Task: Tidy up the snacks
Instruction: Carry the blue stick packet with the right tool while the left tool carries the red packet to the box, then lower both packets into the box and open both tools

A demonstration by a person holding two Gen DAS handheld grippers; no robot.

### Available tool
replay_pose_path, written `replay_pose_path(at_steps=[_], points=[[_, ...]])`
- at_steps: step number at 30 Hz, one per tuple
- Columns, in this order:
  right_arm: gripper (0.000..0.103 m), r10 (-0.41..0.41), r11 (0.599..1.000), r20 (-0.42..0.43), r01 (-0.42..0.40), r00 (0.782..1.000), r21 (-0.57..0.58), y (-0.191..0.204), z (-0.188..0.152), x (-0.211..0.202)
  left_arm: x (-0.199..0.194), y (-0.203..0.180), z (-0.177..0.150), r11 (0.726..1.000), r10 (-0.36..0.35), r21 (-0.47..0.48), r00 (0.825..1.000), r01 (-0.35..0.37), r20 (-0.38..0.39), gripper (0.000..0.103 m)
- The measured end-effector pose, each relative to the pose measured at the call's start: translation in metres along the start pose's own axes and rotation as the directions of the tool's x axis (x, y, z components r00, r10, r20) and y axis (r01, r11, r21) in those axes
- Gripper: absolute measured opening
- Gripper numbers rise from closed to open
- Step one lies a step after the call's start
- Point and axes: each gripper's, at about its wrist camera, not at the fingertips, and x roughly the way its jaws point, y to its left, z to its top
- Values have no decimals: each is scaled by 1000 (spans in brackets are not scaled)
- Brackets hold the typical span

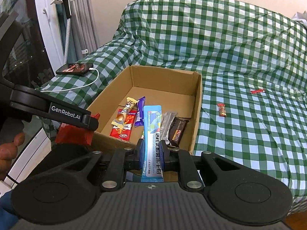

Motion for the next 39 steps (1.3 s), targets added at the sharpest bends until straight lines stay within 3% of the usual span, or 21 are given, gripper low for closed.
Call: replay_pose_path(at_steps=[16,39], points=[[17,-12,1000,-33,13,999,17,-6,17,28,28,17,21,999,25,-33,999,-26,-31,68],[17,-8,999,-69,11,998,44,-34,61,108,95,15,83,998,50,-34,997,-52,-58,68]])
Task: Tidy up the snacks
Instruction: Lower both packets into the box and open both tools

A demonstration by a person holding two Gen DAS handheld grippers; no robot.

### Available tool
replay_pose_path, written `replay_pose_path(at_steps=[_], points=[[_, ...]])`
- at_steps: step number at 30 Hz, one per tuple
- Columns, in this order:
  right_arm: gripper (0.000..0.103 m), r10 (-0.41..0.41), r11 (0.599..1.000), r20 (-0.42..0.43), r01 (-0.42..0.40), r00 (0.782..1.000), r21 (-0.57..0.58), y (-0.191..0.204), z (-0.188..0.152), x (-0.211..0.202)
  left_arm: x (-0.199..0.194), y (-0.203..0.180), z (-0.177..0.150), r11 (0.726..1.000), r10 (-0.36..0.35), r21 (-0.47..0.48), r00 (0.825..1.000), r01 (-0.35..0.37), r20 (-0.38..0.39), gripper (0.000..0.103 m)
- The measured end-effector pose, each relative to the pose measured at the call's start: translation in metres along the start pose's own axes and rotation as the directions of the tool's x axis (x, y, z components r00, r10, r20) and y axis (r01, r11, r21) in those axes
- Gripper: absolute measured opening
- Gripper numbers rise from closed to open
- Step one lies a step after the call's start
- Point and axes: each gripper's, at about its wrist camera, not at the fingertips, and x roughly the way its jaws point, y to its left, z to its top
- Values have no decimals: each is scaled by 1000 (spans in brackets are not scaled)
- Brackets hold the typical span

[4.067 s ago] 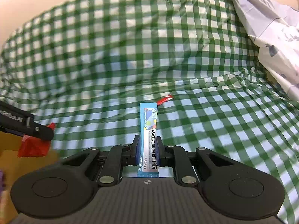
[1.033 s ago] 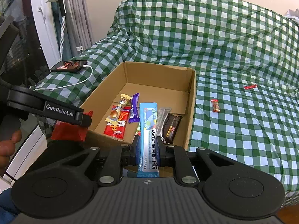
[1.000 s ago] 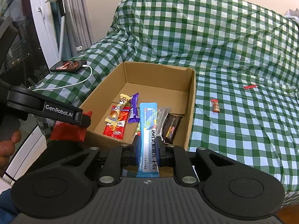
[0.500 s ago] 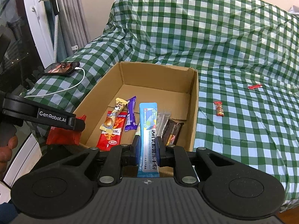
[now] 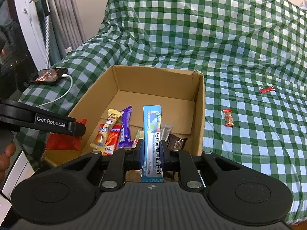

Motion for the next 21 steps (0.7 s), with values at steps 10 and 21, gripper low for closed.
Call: replay_pose_path(at_steps=[10,21], points=[[18,0,1000,-39,1,999,20,-11,10,41,37,-9,21,1000,21,19,1000,-21,-23,68],[50,-21,999,-42,23,999,39,-18,22,64,50,-9,31,999,37,14,999,-37,-18,103]])
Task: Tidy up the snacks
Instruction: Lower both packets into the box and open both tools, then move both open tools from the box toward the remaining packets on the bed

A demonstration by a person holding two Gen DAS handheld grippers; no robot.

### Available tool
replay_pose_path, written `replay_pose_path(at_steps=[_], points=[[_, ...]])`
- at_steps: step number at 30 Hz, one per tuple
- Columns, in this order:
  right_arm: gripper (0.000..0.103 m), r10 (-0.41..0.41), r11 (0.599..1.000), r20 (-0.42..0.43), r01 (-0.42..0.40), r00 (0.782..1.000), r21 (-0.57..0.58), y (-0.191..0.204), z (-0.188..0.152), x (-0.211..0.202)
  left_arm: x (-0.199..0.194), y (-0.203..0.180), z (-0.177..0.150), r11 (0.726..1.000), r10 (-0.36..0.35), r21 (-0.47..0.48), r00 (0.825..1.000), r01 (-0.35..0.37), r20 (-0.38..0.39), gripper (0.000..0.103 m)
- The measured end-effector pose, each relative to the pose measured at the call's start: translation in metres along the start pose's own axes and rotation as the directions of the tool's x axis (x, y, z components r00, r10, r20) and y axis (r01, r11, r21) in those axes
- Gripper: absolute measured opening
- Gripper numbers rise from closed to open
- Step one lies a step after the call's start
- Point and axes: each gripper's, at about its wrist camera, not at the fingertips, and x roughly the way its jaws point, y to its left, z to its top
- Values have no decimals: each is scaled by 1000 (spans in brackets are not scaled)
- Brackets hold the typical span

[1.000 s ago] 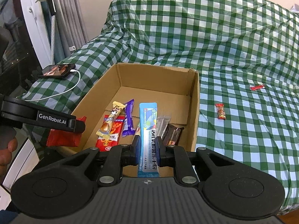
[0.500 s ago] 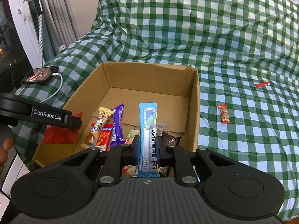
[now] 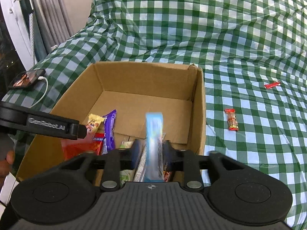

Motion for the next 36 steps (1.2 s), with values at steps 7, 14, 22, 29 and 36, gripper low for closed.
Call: replay_pose_path(at_steps=[7,14,22,29,36], points=[[88,-6,999,-31,7,999,36,4,-16,-20,-12,5,-20,1000,10,23,999,-9,-49,103],[93,-17,997,-61,21,998,69,12,-42,-55,-40,15,-53,1000,17,-15,995,-18,-93,103],[96,-24,997,2,23,1000,70,28,-61,-107,-91,13,-88,1000,19,17,999,-19,-26,103],[97,-22,999,40,20,999,49,38,-78,-139,-122,6,-110,999,6,43,1000,-7,21,103],[98,-26,998,85,22,996,53,39,-82,-159,-140,2,-120,998,7,55,998,-10,57,103]])
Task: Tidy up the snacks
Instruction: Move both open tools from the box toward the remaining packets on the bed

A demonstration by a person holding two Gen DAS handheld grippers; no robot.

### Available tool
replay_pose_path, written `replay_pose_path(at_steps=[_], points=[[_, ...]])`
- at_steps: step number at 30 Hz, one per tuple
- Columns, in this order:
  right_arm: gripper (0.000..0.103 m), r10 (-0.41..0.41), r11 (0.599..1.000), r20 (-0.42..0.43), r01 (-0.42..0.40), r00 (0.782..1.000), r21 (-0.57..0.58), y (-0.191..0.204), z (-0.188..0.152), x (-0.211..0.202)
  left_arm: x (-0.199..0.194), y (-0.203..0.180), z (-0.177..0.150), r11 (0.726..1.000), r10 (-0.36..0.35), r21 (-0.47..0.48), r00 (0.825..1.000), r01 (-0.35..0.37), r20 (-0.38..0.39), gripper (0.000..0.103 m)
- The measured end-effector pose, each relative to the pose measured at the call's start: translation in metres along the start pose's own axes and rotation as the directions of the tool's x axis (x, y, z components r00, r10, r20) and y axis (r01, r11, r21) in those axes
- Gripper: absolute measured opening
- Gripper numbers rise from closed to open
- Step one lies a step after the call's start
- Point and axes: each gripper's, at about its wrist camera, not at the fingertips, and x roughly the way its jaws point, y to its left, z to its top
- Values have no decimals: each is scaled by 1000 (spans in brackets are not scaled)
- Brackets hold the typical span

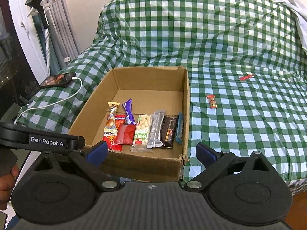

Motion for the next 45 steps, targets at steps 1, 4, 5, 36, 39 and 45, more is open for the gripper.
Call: replay_pose_path(at_steps=[1,4,5,36,39,45], points=[[98,2,1000,5,-2,1000,-2,1,0,-2,-2,0,-1,1000,0,2,1000,0,3,103],[98,9,1000,18,-9,1000,-9,2,0,-7,-6,-2,-4,1000,2,8,1000,-2,9,103],[98,11,1000,22,-10,1000,-11,2,0,-9,-7,-2,-4,1000,2,11,1000,-2,10,103],[101,-214,956,69,194,974,220,-153,1,-15,30,-141,66,981,-83,173,995,93,-64,103],[101,-276,934,73,250,958,254,-201,10,-8,46,-181,90,968,-119,212,990,132,-71,103],[101,-358,889,82,313,930,333,-288,46,30,121,-265,137,954,-145,243,978,178,-149,103]])
